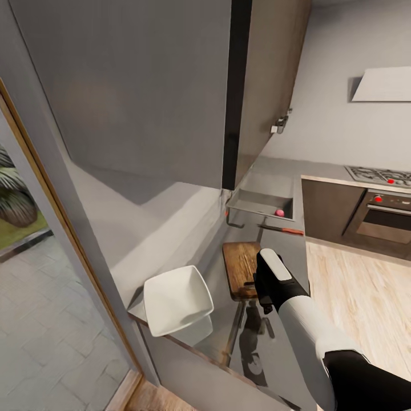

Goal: In the kitchen, take the Vidalia onion out of the sink, dice it on the chopping board with the paring knife, put the diced onion into the bowl on the countertop, then place both the paring knife and the chopping board into the sink.

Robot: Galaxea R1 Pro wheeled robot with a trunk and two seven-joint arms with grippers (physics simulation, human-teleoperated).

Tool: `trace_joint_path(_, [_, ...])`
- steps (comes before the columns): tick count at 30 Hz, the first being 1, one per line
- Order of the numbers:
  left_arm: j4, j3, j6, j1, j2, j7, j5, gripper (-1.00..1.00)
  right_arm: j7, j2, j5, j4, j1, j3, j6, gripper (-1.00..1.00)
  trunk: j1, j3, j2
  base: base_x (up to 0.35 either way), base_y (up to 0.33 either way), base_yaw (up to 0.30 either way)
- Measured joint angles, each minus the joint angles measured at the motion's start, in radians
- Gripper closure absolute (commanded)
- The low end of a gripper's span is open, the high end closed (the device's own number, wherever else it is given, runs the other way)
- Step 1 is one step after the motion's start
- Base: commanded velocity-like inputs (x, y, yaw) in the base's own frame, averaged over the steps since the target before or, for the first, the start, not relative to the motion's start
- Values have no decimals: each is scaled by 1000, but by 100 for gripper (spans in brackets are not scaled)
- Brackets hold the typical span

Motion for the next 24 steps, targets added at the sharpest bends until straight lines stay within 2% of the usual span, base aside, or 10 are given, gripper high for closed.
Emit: trace_joint_path(24, [0, 0, 0, 0, -1, 0, 0, -100, 0, 0, 0, 0, 0, 0, 2, -100, 0, -8, 0, 0, 0, 0])
